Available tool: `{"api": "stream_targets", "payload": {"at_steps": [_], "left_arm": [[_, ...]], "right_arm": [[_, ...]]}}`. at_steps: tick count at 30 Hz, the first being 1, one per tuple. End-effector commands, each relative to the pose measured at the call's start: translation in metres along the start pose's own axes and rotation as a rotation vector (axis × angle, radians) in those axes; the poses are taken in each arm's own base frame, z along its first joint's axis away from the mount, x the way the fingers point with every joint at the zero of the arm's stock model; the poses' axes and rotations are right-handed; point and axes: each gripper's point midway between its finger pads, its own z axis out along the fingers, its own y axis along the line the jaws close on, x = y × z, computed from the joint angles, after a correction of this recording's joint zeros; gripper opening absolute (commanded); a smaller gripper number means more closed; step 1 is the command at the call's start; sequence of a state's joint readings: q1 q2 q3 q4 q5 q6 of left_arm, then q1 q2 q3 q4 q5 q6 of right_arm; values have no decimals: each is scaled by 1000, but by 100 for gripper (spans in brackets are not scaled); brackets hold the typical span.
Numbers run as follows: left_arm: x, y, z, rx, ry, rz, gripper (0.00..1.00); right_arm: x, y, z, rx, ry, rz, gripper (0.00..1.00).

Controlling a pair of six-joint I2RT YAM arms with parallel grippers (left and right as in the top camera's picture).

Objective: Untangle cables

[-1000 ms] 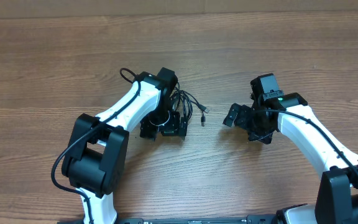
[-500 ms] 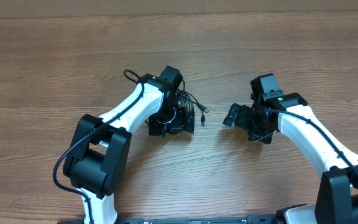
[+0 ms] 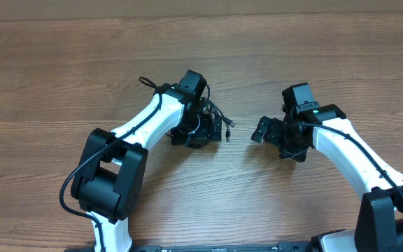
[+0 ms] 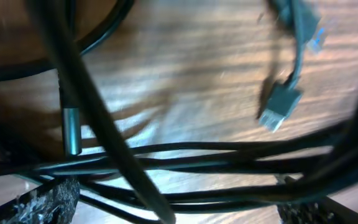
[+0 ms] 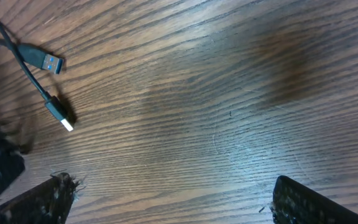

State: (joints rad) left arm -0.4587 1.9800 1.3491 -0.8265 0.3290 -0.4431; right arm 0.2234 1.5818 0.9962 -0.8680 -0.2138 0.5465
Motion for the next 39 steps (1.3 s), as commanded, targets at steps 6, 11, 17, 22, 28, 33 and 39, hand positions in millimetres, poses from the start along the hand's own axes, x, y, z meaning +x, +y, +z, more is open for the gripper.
{"api": "stream_targets", "payload": {"at_steps": [6, 11, 17, 22, 28, 33, 39], "left_arm": [[-7, -3, -1, -2, -36, 11, 100], [-10, -4, -1, -3, -49, 15, 100], [-11, -4, -1, -1, -57, 18, 100], [-13, -5, -1, 2, -63, 20, 100], [-12, -5, -1, 2, -60, 19, 100], [-14, -6, -1, 5, -67, 21, 100], [-15, -10, -3, 29, -67, 35, 4]], "right_arm": [[1, 1, -3, -12, -8, -3, 100], [1, 1, -3, -12, -9, -3, 100], [1, 1, -3, -12, -8, -3, 100], [1, 1, -3, -12, -8, -3, 100], [1, 1, -3, -12, -8, -3, 100], [1, 1, -3, -12, -8, -3, 100], [1, 1, -3, -12, -9, -3, 100]]}}
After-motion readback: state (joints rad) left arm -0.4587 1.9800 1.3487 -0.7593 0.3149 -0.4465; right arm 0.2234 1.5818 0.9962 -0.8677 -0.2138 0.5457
